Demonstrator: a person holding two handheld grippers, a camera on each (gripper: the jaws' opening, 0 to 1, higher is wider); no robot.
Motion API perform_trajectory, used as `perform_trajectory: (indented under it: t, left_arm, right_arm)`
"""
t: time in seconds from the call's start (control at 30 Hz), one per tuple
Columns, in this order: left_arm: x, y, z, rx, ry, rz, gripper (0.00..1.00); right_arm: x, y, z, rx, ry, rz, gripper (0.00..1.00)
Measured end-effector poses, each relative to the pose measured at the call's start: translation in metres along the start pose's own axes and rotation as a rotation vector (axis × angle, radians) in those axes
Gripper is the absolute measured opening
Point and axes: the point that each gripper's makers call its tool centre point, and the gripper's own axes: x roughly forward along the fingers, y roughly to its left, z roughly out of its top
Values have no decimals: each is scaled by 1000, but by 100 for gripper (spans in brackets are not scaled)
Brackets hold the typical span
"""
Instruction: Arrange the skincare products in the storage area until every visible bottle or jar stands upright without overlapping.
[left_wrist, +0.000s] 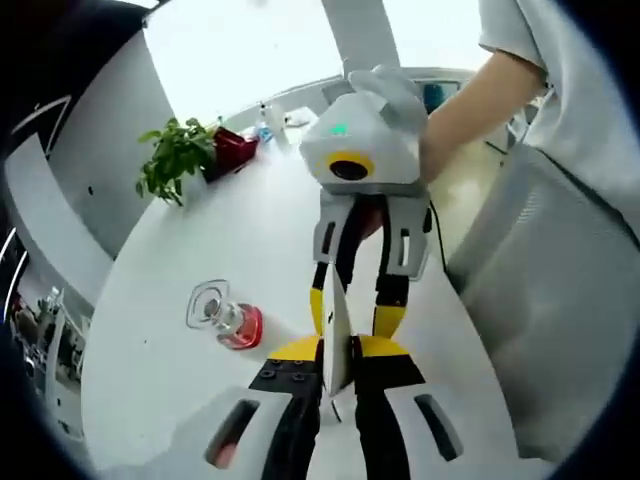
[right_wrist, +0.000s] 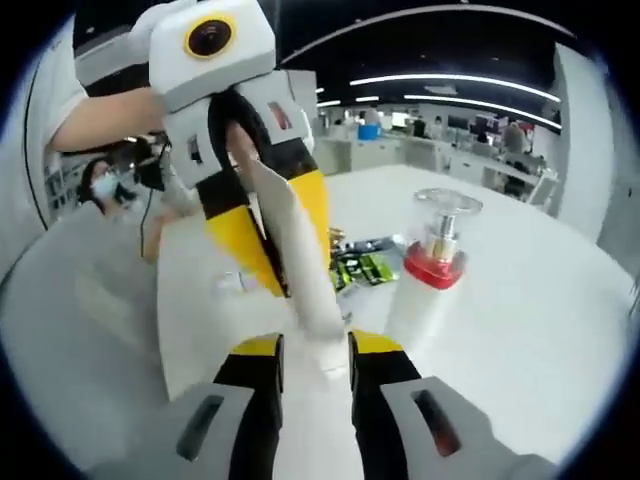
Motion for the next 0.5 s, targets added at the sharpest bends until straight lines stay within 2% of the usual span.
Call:
perform_trajectory:
  t: [0.1, 0.23, 0.5]
  left_arm:
    - [-3, 11, -5, -11, 7, 10, 15]
    - [-8, 28, -20, -16, 27, 26, 15]
    - [-10, 45, -26, -73, 6, 50, 15]
  right_arm:
    - [-4, -5, -7, 22, 8, -14, 25]
    - [-11, -10, -12, 52, 5, -39, 25]
    - [-17, -15, -18, 79, 2, -61, 25]
